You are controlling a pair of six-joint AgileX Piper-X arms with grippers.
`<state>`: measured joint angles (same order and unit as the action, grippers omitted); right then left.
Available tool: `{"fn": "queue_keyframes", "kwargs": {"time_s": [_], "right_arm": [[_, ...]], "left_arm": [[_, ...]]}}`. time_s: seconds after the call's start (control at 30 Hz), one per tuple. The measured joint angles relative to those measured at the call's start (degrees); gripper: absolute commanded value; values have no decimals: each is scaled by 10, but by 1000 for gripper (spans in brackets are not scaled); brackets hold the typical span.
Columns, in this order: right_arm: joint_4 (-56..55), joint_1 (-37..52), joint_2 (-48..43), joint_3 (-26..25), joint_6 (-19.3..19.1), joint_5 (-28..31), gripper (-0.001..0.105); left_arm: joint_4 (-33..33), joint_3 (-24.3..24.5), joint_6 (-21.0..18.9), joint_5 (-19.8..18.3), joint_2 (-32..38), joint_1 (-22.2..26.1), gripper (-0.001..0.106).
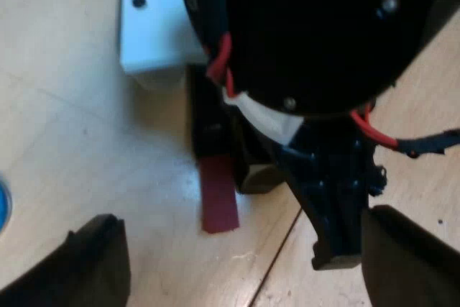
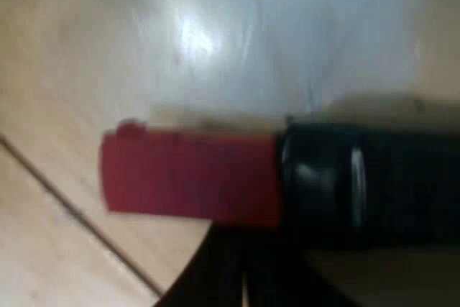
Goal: Put the handle in the coffee machine
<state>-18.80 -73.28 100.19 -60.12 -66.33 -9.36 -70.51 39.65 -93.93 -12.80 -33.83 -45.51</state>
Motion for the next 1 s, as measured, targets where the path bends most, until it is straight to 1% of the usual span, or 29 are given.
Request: {"fn": "queue_keyframes", "kwargs": {"time_s": [0.13,0.33,0.43,0.47,0.53,0.7,0.83,0.9,0.97,1.0], "right_arm": [[14,0,2,0,0,2,0],[-9,0,-1,-2,1,15,0],[-48,-3,-17,-2,1,50,0],[-51,-3,-19,-2,1,52,0],[-96,-3,-39,0,-7,90,0],[-134,-3,-93,1,-23,110,0],[-188,-3,-134,1,-23,149,1],[-227,-3,-160,1,-23,177,8],[-262,-2,-198,1,-24,210,23],[-267,-2,-208,1,-26,216,30]], "left_arm": [[-10,2,0,1,0,0,68],[-15,32,0,13,0,0,68],[-15,48,0,13,0,0,68],[-15,56,0,13,0,0,68],[-23,78,0,13,0,0,68],[-30,114,0,13,0,0,68],[-31,135,-9,20,9,0,68],[-31,137,-18,22,21,0,68],[-36,139,-27,34,44,0,68],[-38,139,-28,39,49,0,68]]}}
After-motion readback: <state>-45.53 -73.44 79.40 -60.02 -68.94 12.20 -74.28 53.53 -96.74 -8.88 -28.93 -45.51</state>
